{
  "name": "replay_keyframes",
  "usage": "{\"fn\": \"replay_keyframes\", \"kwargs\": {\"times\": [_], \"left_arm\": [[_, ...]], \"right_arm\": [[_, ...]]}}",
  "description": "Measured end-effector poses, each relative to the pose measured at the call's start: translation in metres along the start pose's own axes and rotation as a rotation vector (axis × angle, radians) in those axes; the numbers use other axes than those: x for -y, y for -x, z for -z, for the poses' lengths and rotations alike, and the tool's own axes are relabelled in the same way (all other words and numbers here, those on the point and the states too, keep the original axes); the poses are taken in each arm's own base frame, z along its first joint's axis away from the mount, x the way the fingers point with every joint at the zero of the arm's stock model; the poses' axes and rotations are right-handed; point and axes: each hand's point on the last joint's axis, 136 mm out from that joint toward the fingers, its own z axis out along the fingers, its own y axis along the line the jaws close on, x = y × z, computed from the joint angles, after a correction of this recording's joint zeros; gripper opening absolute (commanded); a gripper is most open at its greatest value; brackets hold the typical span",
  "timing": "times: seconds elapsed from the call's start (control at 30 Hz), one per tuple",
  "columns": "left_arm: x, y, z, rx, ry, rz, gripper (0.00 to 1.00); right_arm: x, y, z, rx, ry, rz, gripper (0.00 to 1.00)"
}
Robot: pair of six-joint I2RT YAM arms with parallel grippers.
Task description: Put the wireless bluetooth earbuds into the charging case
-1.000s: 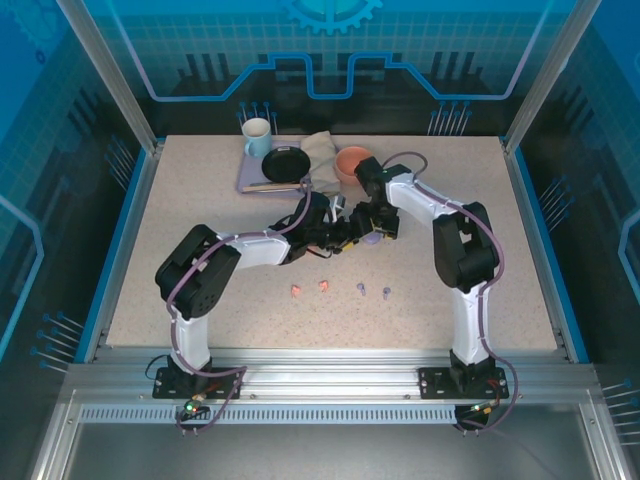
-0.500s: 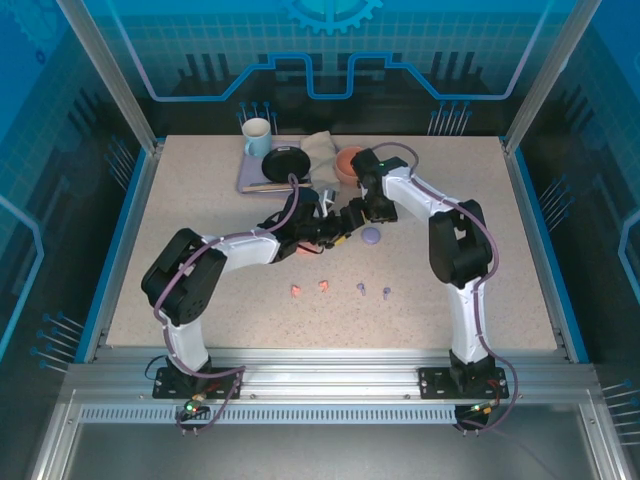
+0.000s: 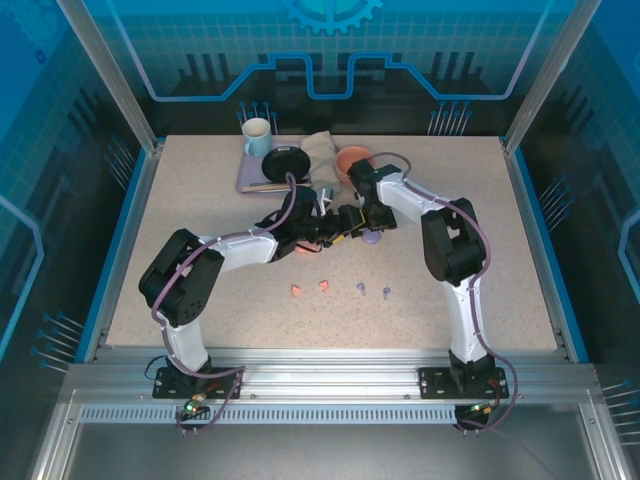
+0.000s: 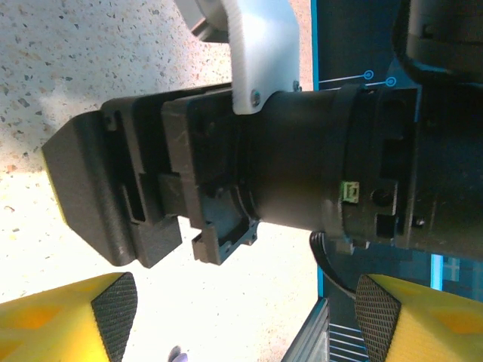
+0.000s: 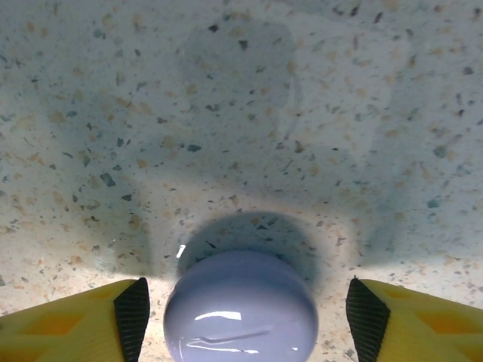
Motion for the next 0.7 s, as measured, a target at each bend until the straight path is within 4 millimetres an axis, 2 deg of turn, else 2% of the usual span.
{"fn": "replay_keyframes", "kwargs": {"times": [0.3, 0.7], "left_arm": [[0.000, 0.000, 0.000, 0.001, 0.000, 0.000, 0.79], [0.000, 0.000, 0.000, 0.001, -0.001, 0.000, 0.79]], "right_arm": [[-0.001, -0.007, -0.004, -0.026, -0.006, 0.011, 0.68], [-0.003, -0.013, -0.007, -0.047, 0.006, -0.055, 0.57]]}}
